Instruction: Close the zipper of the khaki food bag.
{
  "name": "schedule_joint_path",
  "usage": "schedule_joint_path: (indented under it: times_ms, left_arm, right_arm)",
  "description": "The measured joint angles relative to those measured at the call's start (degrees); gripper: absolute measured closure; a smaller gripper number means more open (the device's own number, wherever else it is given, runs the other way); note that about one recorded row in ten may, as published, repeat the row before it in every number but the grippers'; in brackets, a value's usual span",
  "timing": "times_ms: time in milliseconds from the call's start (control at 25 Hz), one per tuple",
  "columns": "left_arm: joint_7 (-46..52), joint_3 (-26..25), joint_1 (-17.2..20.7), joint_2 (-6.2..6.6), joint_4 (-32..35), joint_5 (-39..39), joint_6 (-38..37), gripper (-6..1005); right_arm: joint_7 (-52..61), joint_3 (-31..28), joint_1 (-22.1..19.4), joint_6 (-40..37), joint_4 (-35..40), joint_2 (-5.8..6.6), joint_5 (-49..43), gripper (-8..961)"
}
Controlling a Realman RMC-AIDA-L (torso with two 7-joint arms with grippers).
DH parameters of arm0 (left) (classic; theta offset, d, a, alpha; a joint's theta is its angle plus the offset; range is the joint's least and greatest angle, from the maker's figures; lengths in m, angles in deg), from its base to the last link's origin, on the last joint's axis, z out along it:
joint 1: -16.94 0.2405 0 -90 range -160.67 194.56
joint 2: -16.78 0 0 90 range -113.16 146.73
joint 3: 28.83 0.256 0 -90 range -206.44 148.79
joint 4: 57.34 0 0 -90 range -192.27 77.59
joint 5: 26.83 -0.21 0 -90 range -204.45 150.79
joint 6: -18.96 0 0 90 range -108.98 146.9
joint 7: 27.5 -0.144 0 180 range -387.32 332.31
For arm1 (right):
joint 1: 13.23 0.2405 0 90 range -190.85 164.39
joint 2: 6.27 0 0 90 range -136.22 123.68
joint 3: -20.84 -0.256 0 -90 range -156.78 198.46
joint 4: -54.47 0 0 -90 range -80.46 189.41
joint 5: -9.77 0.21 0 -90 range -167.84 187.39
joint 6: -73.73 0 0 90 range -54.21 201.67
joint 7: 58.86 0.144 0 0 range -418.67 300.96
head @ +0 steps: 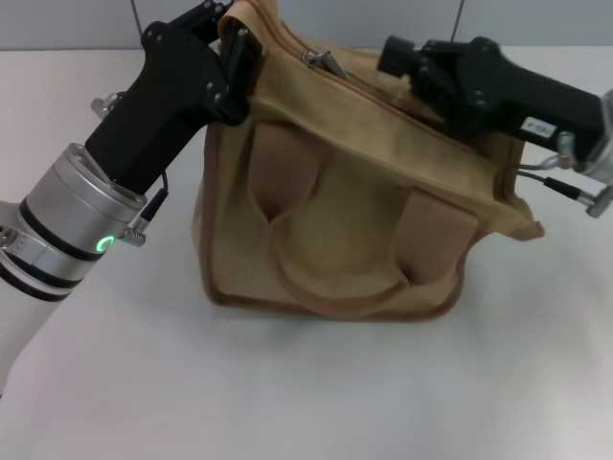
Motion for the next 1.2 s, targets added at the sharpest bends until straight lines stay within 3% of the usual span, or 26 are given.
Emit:
schedule_joint_path:
  times_ms: [160,320,600,800,1000,1200]
  left_arm:
    - [0.1,0.0,0.0,0.0,0.0,-0.1,0.0,916]
    - [0.2,0.0,0.0,0.0,-0.1,-0.1,-0.3,915]
    - [0.2,0.3,-0.1,0.0,-0.4,-0.1,-0.7,914]
    - [0.2,0.3,-0.2,0.0,-0.6,-0.2,-0.7,913]
    - [0.2,0.4,-0.3,0.0,-0.6,-0.2,-0.8,912]
    - [0.2,0.4,-0.4,0.0,-0.6,-0.2,-0.6,911]
  right_arm:
    - [6.0,-0.3,-1.0,-3.2,0.2,0.06,0.6,928]
    - [19.4,0.9,-0.7,-2.4,1.0,0.39,-0.6,915]
    - [27.4,1.6,-1.3,-1.3,1.1,0.47,-0.7,893]
    - [30.8,2.7,-1.8,-0.1,1.2,0.53,-0.9,725]
    - [33.8,5.7,-1.8,0.4,1.4,0.82,-1.1,648]
    - [35.9,6.1,-1.6,1.9,1.4,0.87,-1.3,647]
